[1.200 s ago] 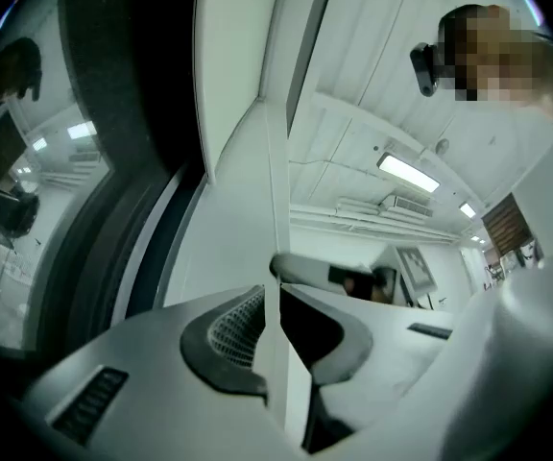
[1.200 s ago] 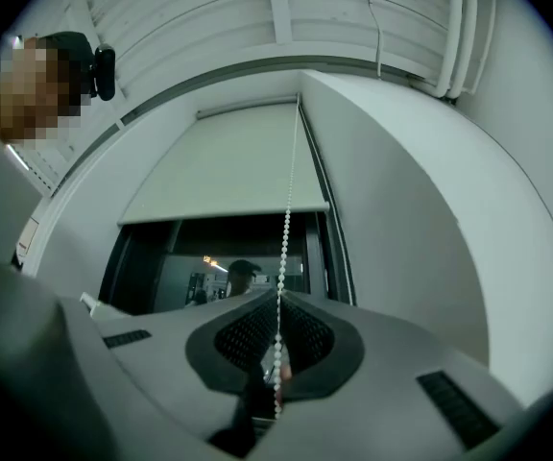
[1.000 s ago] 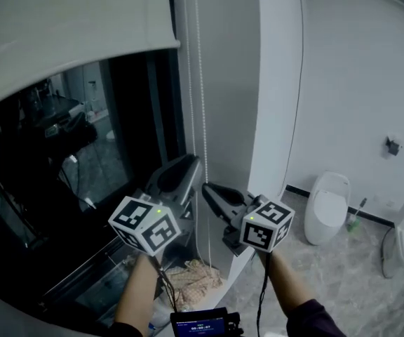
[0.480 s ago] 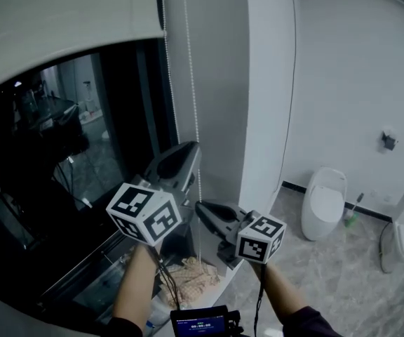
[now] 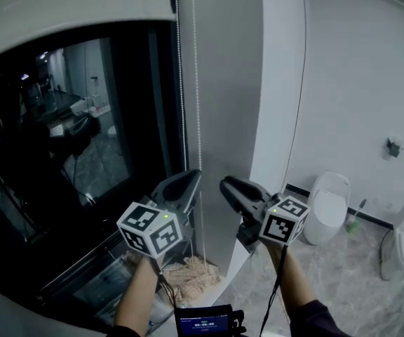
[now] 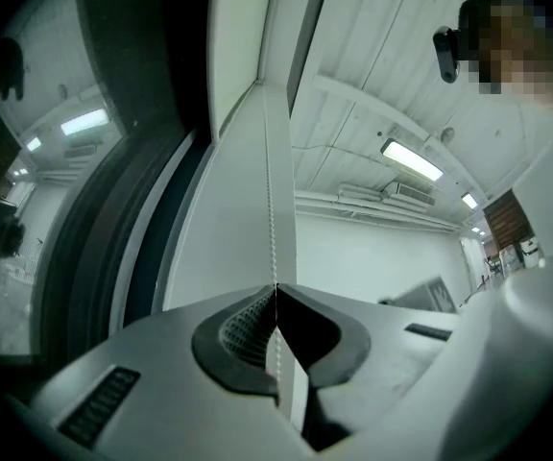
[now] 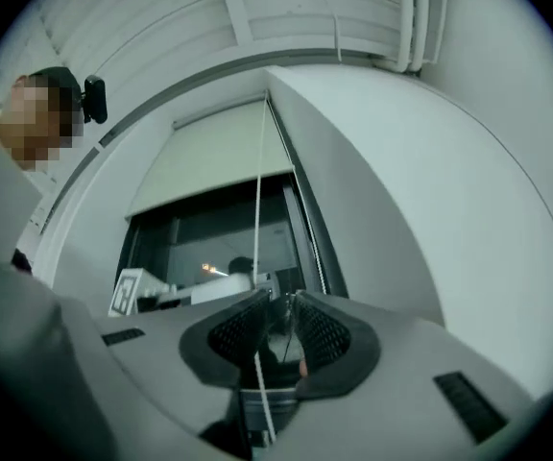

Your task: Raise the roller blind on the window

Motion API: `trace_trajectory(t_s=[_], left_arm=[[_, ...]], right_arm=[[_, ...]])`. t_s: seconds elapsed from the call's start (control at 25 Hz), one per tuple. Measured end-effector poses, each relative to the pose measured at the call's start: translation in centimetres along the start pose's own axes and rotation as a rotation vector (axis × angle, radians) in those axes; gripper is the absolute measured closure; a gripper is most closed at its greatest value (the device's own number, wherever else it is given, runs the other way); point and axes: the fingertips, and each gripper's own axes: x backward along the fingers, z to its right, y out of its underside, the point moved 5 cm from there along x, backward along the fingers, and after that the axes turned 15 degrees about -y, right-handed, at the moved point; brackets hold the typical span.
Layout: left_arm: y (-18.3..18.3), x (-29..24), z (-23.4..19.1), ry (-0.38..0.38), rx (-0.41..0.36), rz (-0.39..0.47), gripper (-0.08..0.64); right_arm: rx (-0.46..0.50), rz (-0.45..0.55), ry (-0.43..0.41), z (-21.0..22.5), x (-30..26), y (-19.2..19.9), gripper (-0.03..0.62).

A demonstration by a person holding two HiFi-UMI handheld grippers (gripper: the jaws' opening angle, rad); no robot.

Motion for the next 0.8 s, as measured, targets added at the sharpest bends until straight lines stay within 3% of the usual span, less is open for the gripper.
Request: trace_trajectory(t_s=[0.2,0.32,0.52,0.56,0.8], left_arm=[[5.9,0.9,0.8,0.001,0.008,-0.115,0.548],[7.8,1.2,1.6,0.009,0.01,-0.15,0.548],[9.7,1.8,2.7,0.023,-0.008,-0.194,0.548],[10.0,2.0,2.6,0.019,-0.003,-0.196,0.548],[10.1,2.6,0.7,-0.039,0.013,-0.149,0.546]], right_arm=[[0.124,0.09,-0.056,-1.0,-4.1,-10.0,0.528],[0.159,0.101,-0.071,-1.3,-6.6,-13.2,0.528],[0.194,0.061,-0.055,-1.4,-8.6,-13.6,0.532],[0.204,0.051,-0.048,-1.4,-8.6,-13.3,0.569],[0.256,0.041,-0.007,-1.1,-7.5,-11.3,0.575]])
